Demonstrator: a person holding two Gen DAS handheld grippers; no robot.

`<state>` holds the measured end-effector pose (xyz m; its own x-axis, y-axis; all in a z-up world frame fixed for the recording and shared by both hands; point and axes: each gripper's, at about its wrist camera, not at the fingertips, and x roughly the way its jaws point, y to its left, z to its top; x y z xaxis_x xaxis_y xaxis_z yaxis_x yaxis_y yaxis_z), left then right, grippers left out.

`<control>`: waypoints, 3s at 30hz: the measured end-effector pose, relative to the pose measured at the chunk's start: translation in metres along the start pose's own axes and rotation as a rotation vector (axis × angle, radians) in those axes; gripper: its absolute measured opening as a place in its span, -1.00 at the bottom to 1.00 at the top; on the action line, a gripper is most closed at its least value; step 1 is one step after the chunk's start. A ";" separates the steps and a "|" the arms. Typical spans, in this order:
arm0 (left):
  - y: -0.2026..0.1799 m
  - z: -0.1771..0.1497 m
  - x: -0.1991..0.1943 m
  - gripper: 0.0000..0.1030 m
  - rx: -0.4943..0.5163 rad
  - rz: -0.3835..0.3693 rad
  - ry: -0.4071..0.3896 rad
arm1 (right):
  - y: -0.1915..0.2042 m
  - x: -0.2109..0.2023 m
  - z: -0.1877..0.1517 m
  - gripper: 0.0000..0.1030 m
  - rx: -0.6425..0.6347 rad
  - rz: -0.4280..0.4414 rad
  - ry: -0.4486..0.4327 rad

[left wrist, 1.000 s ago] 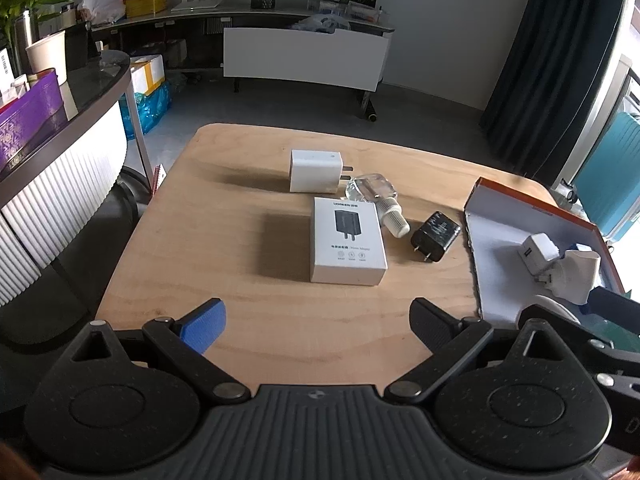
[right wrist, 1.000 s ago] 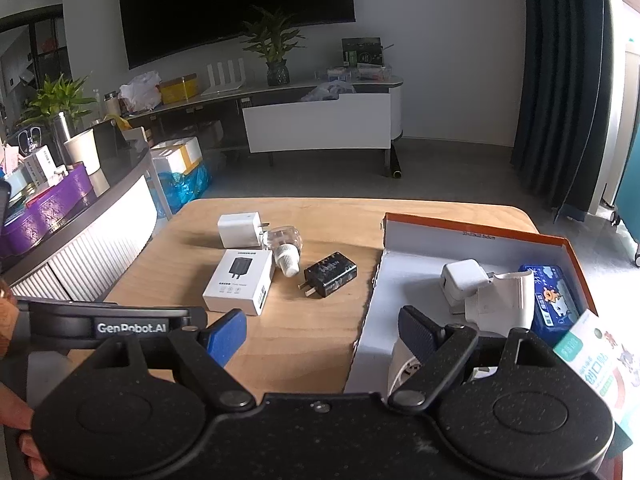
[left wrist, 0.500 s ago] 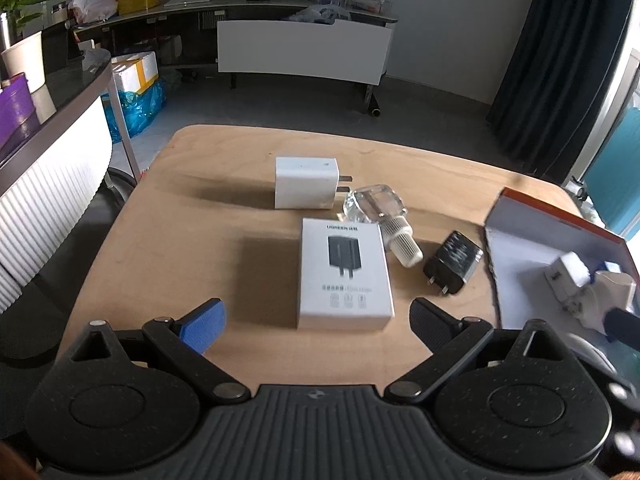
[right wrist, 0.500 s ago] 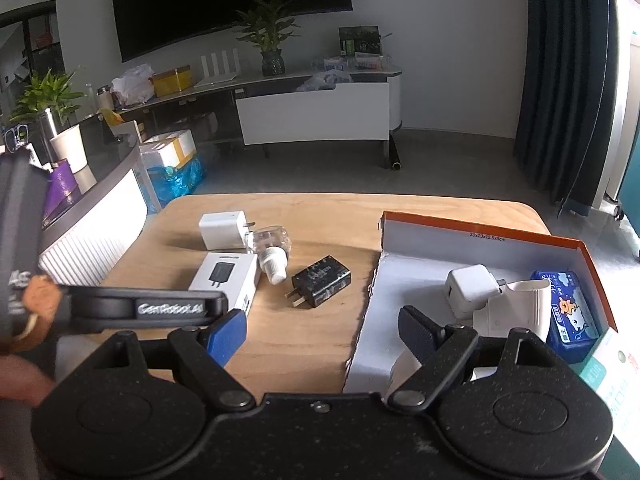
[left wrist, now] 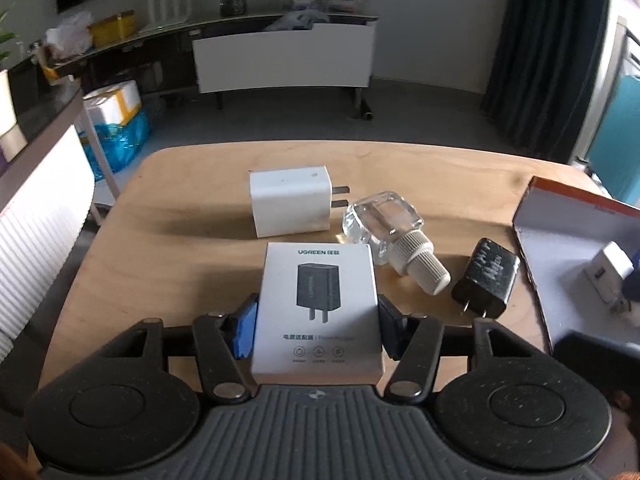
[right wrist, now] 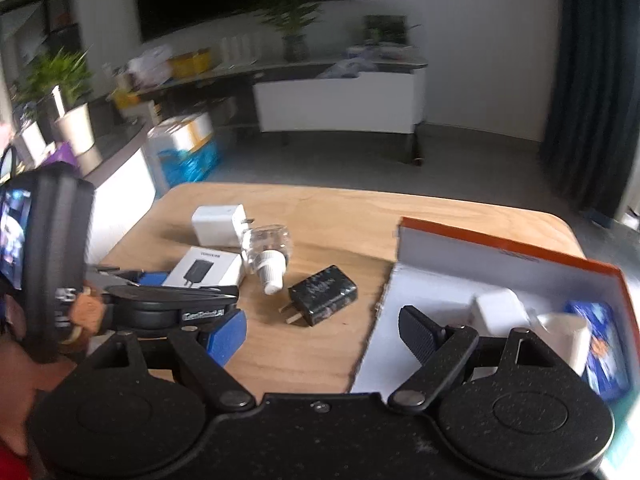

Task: Organize rigid objects
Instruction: 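Grasp the white UGREEN charger box with the left gripper, then grasp the black charger with the right gripper while the left holds the UGREEN box, then carry the UGREEN box and black charger toward the box lid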

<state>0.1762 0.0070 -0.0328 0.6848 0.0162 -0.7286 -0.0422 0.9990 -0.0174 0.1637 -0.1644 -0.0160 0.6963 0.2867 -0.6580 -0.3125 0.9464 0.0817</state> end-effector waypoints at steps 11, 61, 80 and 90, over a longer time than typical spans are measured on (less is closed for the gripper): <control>0.023 -0.017 -0.032 0.14 -0.038 -0.075 -0.014 | 0.007 0.062 0.014 0.94 -0.259 0.077 0.124; -0.007 -0.047 -0.148 0.14 -0.060 -0.069 -0.142 | 0.036 -0.116 -0.045 0.44 0.053 -0.023 -0.091; -0.043 -0.067 -0.178 0.14 0.004 -0.132 -0.187 | 0.025 -0.176 -0.075 0.44 0.096 -0.087 -0.163; -0.054 -0.071 -0.180 0.14 0.035 -0.168 -0.185 | 0.014 -0.191 -0.087 0.44 0.123 -0.119 -0.178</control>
<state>0.0029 -0.0529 0.0506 0.8016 -0.1458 -0.5798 0.1061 0.9891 -0.1019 -0.0295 -0.2191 0.0453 0.8297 0.1836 -0.5272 -0.1482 0.9829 0.1090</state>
